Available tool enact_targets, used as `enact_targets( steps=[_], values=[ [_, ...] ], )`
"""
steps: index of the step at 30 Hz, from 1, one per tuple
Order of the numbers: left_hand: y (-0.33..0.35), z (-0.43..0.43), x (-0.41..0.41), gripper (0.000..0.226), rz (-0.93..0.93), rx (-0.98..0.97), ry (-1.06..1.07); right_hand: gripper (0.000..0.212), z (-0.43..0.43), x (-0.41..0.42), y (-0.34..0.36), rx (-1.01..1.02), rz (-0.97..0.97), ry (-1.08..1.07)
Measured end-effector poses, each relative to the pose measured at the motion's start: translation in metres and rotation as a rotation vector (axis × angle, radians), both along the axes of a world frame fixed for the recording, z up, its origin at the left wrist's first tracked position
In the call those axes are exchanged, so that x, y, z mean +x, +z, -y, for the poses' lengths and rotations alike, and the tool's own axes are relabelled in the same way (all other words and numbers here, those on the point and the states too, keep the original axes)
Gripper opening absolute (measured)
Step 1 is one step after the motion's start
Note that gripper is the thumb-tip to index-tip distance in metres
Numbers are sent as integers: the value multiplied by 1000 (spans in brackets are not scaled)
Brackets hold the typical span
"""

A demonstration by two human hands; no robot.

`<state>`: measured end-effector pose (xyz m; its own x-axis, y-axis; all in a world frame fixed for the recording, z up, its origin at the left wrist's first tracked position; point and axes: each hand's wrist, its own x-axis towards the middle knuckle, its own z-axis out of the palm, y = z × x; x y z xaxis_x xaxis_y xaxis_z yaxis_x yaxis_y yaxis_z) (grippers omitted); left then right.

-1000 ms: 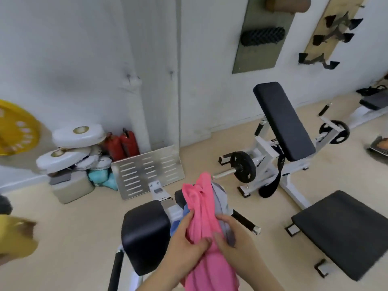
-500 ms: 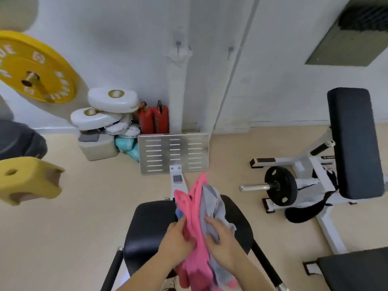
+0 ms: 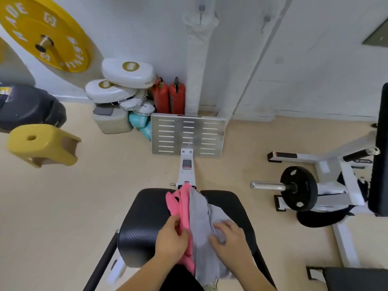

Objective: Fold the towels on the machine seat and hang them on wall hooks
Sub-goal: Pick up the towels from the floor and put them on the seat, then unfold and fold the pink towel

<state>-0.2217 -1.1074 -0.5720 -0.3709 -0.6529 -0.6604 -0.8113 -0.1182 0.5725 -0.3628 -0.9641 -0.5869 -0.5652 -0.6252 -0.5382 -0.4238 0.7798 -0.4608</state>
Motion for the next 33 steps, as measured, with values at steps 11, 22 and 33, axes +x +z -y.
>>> enact_targets(
  steps=[11,22,33],
  values=[
    [4,-31,-30,31,-91,-7,215,59,-16,-11,23,-50,146,411],
    [32,-26,37,31,-233,6,538,62,2,-1,8,70,20,563],
    [180,-14,71,12,-513,-409,740,62,15,5,18,129,42,552]
  ],
)
